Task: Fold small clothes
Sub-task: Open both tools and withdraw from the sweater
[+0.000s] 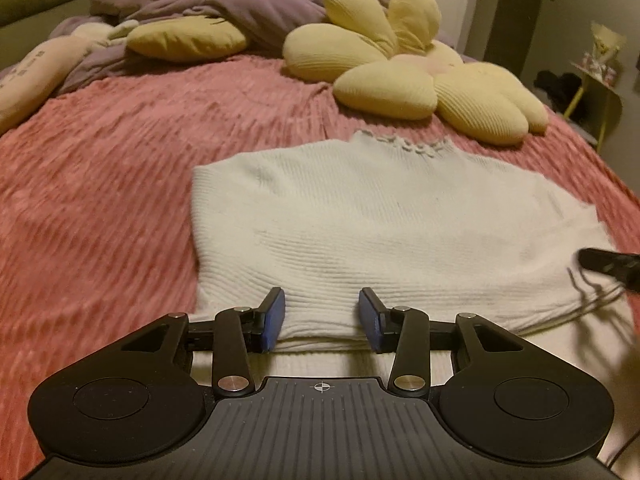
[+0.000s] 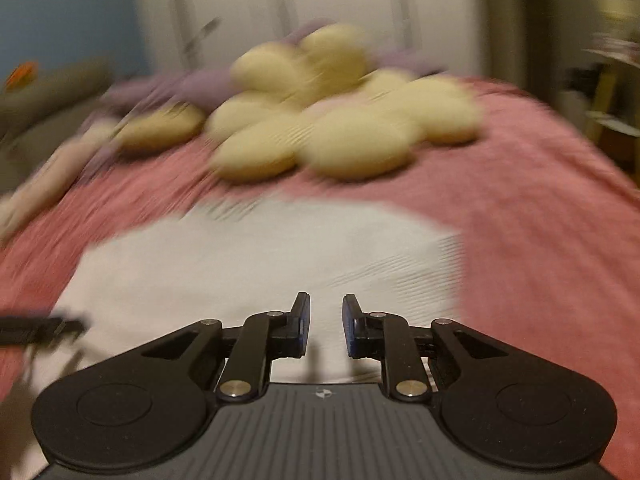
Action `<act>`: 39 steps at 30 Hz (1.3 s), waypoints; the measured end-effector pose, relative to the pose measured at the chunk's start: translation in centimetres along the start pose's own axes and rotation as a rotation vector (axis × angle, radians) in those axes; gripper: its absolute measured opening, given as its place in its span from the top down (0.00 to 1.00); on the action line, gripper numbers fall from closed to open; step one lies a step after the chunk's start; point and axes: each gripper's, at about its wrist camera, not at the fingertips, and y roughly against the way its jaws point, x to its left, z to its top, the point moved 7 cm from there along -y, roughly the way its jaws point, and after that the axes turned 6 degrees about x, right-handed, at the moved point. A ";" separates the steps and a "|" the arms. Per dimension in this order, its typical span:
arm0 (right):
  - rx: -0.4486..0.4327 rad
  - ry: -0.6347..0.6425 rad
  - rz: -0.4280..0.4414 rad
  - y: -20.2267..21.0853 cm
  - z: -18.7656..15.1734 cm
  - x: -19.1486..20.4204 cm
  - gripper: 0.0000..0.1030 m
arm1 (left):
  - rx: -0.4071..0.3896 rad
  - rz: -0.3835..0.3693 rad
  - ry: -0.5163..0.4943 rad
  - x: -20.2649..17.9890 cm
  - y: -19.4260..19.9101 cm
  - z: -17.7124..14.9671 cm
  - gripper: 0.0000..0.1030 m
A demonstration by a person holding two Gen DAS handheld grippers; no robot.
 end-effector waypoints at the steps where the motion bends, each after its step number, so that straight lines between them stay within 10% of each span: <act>1: 0.025 0.042 0.020 -0.9 -0.5 1.4 0.83 | -0.002 0.011 -0.019 -0.1 -0.3 0.0 0.57; 16: 0.047 0.140 -0.104 -4.3 -0.2 2.9 0.86 | -0.041 0.066 -0.039 -0.5 0.0 0.9 0.59; 27: 0.091 0.133 -0.068 -4.9 -1.9 3.1 0.83 | -0.001 0.091 -0.059 -1.7 -1.1 0.5 0.31; 32: 0.083 0.078 -0.065 -0.3 -2.4 2.8 0.75 | 0.027 0.067 -0.101 -1.0 2.2 -2.2 0.09; 39: 0.190 -0.064 0.043 10.2 -12.2 1.0 0.58 | 0.093 0.077 -0.130 1.3 9.2 -12.4 0.07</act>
